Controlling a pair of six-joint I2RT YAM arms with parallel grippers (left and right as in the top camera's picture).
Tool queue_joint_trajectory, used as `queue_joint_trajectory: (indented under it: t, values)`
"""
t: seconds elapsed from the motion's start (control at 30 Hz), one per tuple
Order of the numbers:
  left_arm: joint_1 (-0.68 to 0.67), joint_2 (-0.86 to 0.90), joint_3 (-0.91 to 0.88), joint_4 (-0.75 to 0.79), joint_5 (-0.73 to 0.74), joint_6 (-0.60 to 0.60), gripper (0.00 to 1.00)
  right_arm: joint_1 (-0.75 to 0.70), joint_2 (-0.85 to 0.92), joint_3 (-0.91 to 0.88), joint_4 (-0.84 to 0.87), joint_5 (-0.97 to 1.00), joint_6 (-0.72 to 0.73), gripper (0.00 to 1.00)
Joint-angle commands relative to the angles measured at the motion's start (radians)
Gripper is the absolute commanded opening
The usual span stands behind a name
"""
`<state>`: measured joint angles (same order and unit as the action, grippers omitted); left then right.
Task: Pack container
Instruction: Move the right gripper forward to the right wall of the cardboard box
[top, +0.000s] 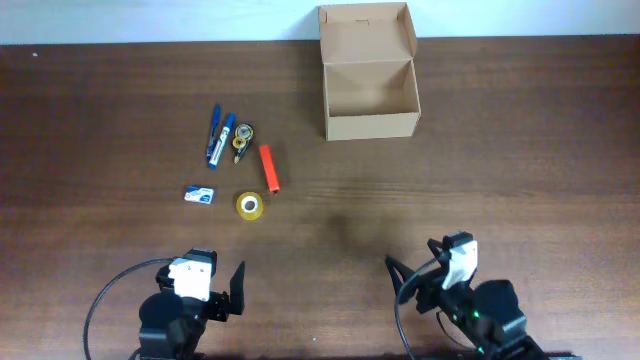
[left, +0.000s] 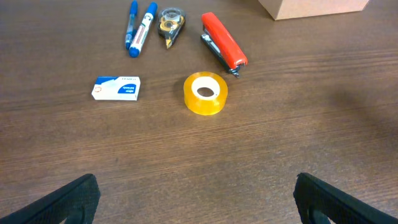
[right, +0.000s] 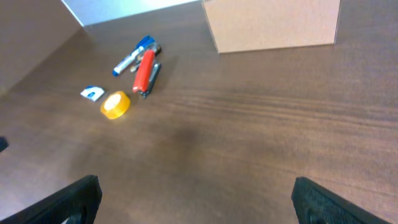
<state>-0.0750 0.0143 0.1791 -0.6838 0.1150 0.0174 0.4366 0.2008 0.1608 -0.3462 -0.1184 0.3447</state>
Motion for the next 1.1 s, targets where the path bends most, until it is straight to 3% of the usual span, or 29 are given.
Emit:
queue_joint_trajectory:
  t: [0.0, 0.2, 0.47, 0.63, 0.97, 1.07]
  values:
    - [0.006, -0.009, -0.006, 0.002, -0.008, -0.003, 1.00, 0.008, 0.116, 0.041, 0.080, 0.050, 0.011, 0.99]
    - [0.006, -0.009, -0.006, 0.002, -0.008, -0.003, 1.00, 0.008, 0.408, 0.154, 0.206, 0.129, -0.050, 0.99]
    - [0.006, -0.009, -0.006, 0.002, -0.008, -0.003, 1.00, 0.007, 0.777, 0.383, 0.234, 0.247, -0.056, 0.99]
    - [0.006, -0.009, -0.006, 0.002, -0.008, -0.003, 1.00, -0.005, 0.951, 0.533, 0.238, 0.342, -0.171, 0.99]
    - [0.006, -0.009, -0.006, 0.002, -0.008, -0.003, 1.00, -0.192, 1.208, 0.809, 0.238, 0.328, -0.186, 0.99]
    - [0.006, -0.009, -0.006, 0.002, -0.008, -0.003, 1.00, -0.242, 1.281, 0.887, 0.238, 0.249, -0.270, 0.99]
